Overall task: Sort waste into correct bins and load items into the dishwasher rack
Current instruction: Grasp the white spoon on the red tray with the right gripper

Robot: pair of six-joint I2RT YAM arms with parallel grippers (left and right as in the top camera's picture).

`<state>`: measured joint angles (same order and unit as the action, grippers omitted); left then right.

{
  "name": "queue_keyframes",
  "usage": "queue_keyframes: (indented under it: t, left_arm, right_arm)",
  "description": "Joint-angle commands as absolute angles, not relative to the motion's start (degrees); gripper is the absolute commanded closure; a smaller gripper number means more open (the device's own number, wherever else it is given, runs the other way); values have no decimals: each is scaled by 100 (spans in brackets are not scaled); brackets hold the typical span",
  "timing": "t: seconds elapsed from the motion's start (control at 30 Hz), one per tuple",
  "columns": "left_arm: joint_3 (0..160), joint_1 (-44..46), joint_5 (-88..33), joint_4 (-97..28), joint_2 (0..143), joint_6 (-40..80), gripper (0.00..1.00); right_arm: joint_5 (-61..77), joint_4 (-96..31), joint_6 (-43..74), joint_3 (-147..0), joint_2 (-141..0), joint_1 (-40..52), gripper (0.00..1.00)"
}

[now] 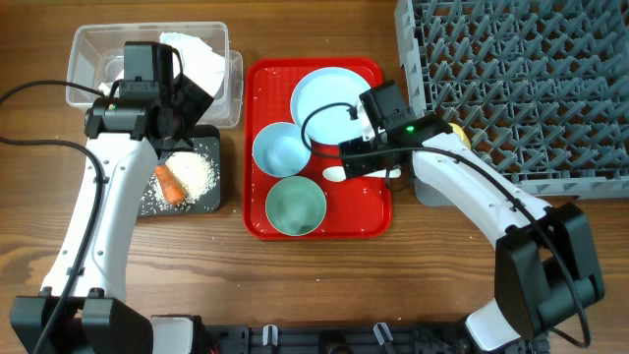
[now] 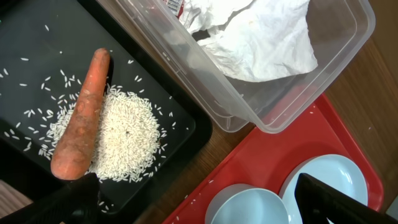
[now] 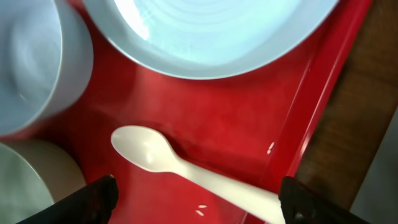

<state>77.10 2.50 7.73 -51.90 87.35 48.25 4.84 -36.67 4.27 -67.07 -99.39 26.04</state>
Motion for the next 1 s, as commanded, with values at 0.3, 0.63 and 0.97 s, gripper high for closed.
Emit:
queue_keyframes:
  t: [0.3, 0.63, 0.97]
  left_arm:
    - [7682, 239, 757, -5221, 8792, 4932, 0]
    - [7682, 239, 755, -5218, 8792, 4934, 0]
    - [7682, 239, 755, -5218, 8792, 4934, 0]
  right_arm:
    - [1334, -3186, -2696, -6171, -10062, 2617, 15]
    - [897, -3061, -2676, -6136, -10919, 2617, 42]
    - [40, -3159, -1887, -6158, -10890, 2617, 96]
